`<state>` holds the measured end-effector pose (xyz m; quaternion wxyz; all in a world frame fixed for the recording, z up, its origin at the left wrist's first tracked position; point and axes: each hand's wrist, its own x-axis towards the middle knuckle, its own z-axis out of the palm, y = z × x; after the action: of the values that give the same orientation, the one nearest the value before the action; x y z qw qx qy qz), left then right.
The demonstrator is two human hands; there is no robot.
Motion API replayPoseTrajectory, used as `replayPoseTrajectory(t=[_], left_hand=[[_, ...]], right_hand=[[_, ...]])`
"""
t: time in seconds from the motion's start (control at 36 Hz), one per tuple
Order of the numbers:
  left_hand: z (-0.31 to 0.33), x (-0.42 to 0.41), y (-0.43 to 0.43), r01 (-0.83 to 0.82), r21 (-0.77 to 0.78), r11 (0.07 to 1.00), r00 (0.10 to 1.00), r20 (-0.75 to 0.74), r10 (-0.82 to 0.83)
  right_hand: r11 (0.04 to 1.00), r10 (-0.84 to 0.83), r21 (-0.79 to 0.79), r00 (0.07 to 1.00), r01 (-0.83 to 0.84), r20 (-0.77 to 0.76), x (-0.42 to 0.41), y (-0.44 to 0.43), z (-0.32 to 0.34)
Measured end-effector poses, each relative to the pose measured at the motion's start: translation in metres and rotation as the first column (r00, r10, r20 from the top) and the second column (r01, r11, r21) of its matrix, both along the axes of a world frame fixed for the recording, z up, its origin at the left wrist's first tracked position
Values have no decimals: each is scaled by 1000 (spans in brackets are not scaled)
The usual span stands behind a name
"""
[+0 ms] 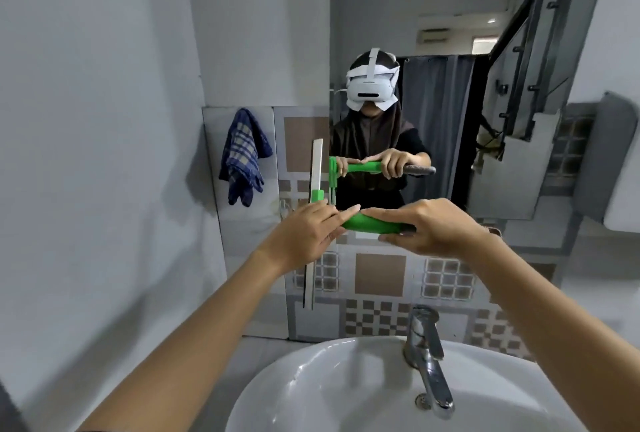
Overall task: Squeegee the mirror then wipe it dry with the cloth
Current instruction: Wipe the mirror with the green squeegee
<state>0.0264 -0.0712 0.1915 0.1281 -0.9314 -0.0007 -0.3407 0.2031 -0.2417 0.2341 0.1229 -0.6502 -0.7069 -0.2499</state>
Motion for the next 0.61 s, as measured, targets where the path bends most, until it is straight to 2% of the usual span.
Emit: replayPoseTrajectory(t=[0.14, 0.22, 0.31, 0.36, 0.47, 0.53, 0.61], left_hand=[[-22, -12, 2, -61, -48, 997, 989, 133, 67], [-33, -20, 4, -112, -119, 987, 965, 225, 136], [-45, -27, 6, -176, -202, 963, 927, 295, 231], [-52, -30, 5, -196, -276, 941, 896, 339, 286], [-67, -31, -1, -190, -406, 894, 833, 415, 365], [-75, -30, -4, -184, -448, 875, 817, 426, 389], [-88, -28, -8, -173, -491, 854, 821, 407, 400]], right_hand=[[983, 118, 138, 993, -118, 7, -8, 18, -4], [945, 145, 302, 989, -127, -40, -20, 32, -15], [839, 205, 544, 943, -33, -260, -39, 44, -33], [786, 253, 613, 861, 84, -442, -55, 50, -45], [837, 253, 479, 589, 266, -768, -83, 62, -67], [861, 287, 440, 471, 254, -834, -94, 71, -74], [863, 396, 471, 332, 185, -856, -109, 88, -76]])
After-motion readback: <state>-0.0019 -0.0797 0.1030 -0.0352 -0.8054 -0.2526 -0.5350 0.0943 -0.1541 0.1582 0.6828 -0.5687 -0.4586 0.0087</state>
